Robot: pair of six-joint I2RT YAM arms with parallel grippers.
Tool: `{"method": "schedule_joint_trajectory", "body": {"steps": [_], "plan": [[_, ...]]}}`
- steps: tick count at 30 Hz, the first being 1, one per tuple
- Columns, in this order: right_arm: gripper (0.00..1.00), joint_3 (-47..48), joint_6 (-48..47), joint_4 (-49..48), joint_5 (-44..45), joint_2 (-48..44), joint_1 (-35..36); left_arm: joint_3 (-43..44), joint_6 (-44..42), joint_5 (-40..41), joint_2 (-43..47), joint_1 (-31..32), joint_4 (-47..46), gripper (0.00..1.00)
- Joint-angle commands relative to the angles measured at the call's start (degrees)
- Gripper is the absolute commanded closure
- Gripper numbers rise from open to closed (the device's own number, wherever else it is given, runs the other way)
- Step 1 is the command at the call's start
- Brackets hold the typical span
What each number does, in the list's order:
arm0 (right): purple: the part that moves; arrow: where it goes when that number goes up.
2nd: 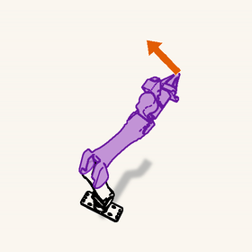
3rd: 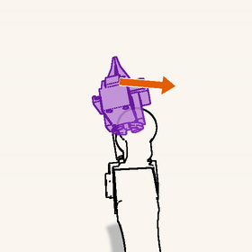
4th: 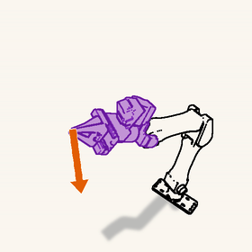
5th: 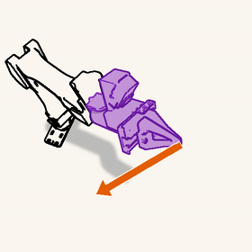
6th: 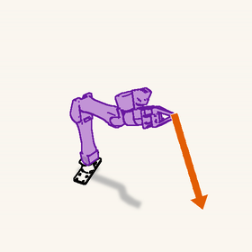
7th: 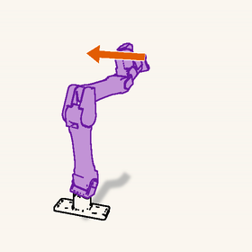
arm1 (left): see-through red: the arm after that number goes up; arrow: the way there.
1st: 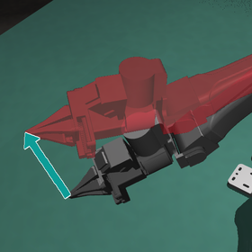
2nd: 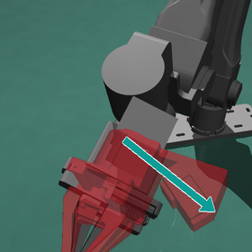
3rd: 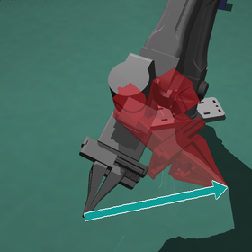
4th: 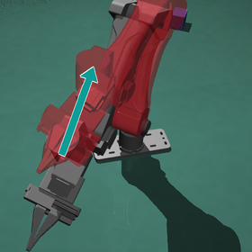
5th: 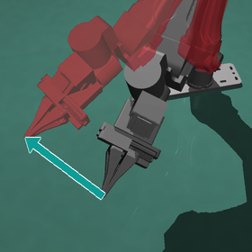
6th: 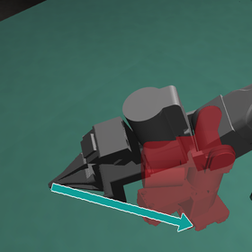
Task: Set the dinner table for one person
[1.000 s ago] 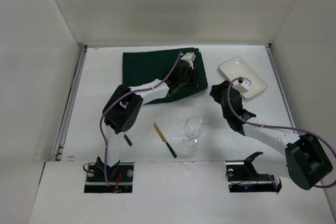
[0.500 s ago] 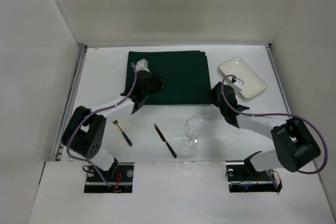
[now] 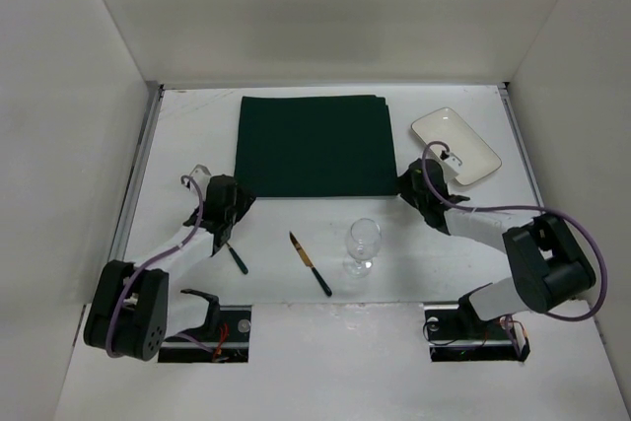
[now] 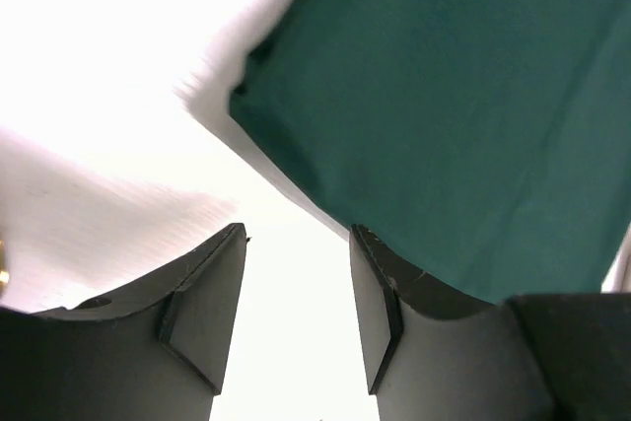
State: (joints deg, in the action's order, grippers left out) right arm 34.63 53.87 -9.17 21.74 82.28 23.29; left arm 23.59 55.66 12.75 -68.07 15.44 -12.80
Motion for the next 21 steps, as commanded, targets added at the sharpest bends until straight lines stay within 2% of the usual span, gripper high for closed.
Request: {"method": "schedule_joint_trajectory", "body": {"steps": [1,9,21], "plan": [[0.42,0.3,1.7,-0.3,-2.4,0.8,-0.1,-0.5,0.0,1.5,-0.1,-1.5,-0.3,0.56],[0.42,0.3,2.9,-1.0,-5.9,1.9,-1.2,0.7,-1.0,1.6,-6.7,-2.9,-3.8,0.56],[0.57,1.2,3.4,-4.5,-9.9,5.3,-1.5,1.4,-0.9,2.4,-10.0,-5.8,-8.3,0.57]]}}
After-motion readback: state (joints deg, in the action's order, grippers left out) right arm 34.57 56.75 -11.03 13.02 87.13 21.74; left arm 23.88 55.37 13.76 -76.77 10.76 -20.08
